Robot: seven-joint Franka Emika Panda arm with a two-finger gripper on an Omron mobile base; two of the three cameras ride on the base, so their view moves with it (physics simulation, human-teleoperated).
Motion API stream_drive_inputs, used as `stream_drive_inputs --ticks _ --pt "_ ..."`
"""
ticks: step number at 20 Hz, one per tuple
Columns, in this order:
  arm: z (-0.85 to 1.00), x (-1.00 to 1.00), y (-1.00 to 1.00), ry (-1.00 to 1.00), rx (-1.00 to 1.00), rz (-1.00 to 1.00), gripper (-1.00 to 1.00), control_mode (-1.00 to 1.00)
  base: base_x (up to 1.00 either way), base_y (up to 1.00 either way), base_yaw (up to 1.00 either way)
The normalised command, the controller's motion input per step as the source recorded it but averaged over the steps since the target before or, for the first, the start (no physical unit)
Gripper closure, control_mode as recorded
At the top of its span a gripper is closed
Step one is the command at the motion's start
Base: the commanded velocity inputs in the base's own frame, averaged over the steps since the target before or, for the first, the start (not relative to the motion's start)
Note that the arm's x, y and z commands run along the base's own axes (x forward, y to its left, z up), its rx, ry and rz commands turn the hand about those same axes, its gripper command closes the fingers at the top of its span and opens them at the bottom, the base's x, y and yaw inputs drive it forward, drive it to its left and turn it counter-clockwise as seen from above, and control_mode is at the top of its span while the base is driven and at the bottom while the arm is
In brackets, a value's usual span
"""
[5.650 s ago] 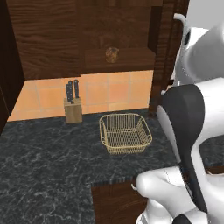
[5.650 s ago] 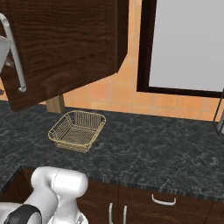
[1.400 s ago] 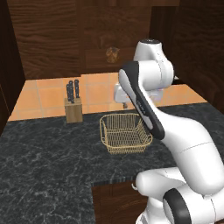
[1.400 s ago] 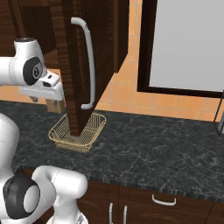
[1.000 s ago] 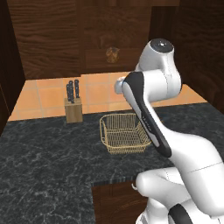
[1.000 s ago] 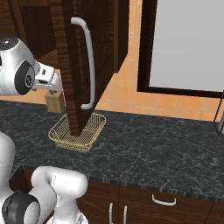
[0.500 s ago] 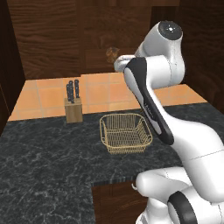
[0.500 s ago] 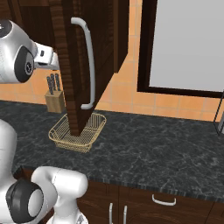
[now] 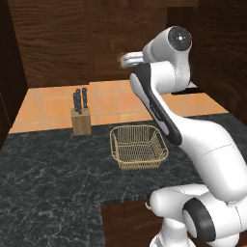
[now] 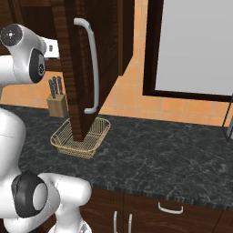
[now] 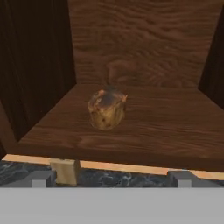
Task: Open the cabinet, pick up the bread from the cabinet and place it in the basket. Then move the basket to the dining counter.
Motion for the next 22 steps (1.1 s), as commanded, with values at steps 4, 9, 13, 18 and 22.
stream_drive_inputs --ticks 4,9,13,18,22 --pt "0.10 0.25 0.03 0.09 0.00 0.00 -1.00 -1.00 0.00 0.00 0.00" --pt "0.00 0.41 0.04 0.04 0.00 -0.01 -1.00 -1.00 0.00 0.00 0.00" --pt "0.00 0.53 0.01 0.07 0.00 0.00 -1.00 -1.00 0.00 0.00 0.00" --pt "0.00 0.40 0.18 0.04 0.00 0.00 -1.00 -1.00 0.00 0.00 0.00" --pt "0.00 0.18 0.26 0.00 0.00 0.00 -1.00 -1.00 0.00 0.00 0.00"
